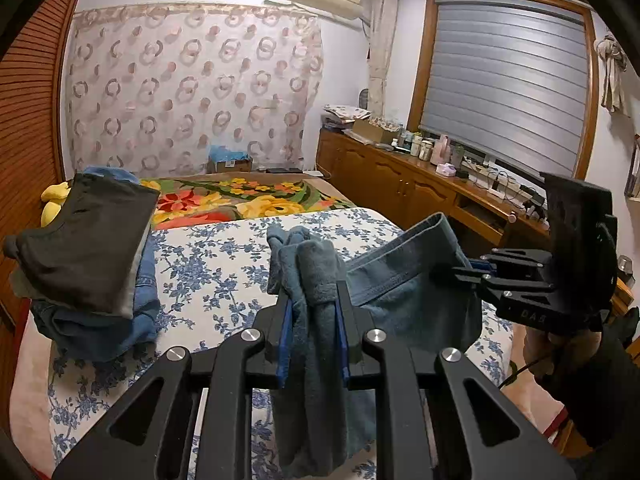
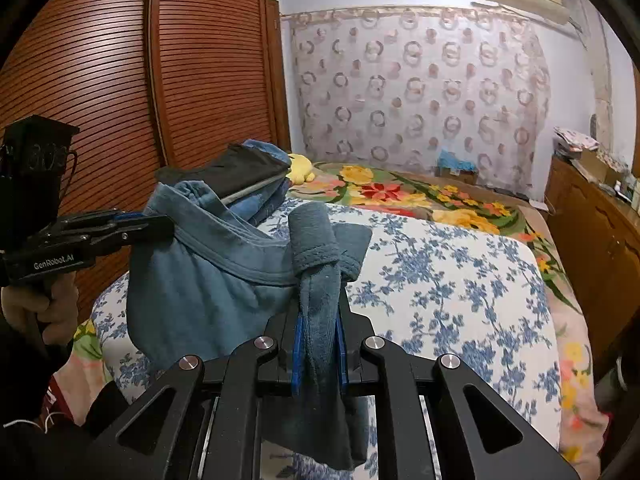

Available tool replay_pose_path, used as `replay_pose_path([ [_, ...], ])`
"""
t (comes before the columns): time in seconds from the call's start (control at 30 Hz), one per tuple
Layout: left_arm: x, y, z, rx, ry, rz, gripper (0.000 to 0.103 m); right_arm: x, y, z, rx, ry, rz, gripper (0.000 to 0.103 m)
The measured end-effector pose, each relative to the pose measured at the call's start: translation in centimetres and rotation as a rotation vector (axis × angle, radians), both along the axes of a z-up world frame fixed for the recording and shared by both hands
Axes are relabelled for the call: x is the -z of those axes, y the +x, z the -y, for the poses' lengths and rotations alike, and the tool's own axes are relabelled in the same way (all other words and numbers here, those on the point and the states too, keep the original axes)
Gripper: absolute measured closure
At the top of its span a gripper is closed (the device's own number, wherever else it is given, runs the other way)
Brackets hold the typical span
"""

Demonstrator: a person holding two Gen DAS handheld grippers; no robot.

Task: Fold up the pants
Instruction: 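Lift the folded teal shorts with both grippers and carry them toward the clothes stack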

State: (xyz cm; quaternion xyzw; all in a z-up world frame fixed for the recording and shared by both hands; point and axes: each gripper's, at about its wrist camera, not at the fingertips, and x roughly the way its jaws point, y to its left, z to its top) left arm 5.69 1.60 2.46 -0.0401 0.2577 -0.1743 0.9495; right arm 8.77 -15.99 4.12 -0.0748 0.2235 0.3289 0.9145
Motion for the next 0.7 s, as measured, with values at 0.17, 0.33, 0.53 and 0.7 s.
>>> replay_pose_path([
  [0.17, -0.2, 0.5, -1.1, -0.017, -0.019, 0.0, 0.084, -0.3, 1.7, -1.2, -0.015, -0.01, -0.002, 0.09],
  [0.33, -1.0, 1.1, -1.8, -0.037, -0.025, 0.01, 0.084, -1.4, 3.4, -2.2, -0.04, -0.02, 0.011, 0.09],
  [0.53, -2.1, 2.0, -2.7, -0.062, -0.026, 0.036, 0.084, -2.8, 5.7, -3.3, -0.067, -0.023, 0.027, 0.09],
  [0.7, -2.7, 3.3, -4.0, -0.086, -0.035, 0.041, 0.084, -3.6, 7.9, -4.3, -0.084, -0.04, 0.034, 0.09],
])
